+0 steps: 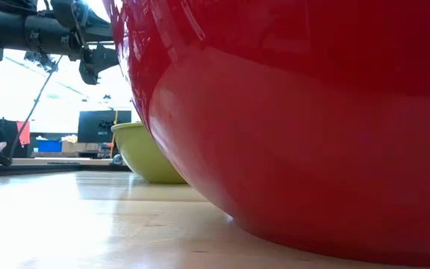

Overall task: Nest bowls inside each other
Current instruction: Stack the orange bowl on top of the red bowl, then stack the green bowl on top of the orange bowl

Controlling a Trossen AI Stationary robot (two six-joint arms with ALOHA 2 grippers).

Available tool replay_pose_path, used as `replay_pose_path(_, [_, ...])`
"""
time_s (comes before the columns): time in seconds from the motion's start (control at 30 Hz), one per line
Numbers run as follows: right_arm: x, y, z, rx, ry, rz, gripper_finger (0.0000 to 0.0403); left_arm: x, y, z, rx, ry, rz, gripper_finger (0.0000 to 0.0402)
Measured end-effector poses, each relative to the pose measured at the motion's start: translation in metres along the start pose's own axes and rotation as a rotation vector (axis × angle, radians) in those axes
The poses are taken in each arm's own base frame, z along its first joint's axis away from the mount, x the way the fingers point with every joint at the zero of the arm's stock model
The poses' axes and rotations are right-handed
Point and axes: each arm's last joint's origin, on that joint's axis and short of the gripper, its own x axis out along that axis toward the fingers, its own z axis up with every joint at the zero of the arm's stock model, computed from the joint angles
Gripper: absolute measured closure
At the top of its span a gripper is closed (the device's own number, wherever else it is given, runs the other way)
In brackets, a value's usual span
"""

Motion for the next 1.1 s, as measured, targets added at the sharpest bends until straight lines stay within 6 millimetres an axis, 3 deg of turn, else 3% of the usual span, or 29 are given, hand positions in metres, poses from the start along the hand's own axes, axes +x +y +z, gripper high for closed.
replay_pose_path(0.27, [0.005,-0.003,-0.004,0.031,0.031,-0.01,0.0186,0.0,0.0,0.0,0.004,0.0,0.0,0.0159])
replay_pose_path(0.47, [0.004,-0.011,0.004,0.06,-0.038,-0.062,0.0187,0.0,0.0,0.0,-0.007,-0.002,-0.001,0.0159])
replay_pose_path(0.77, [0.039,-0.076,0.022,0.306,-0.115,-0.122,0.0211,0.001,0.0,0.001,-0.042,-0.011,-0.003,0.0159])
replay_pose_path(1.1, [0.076,-0.138,0.048,0.395,-0.145,-0.159,0.0218,0.001,-0.001,0.001,-0.067,-0.016,-0.005,0.0159])
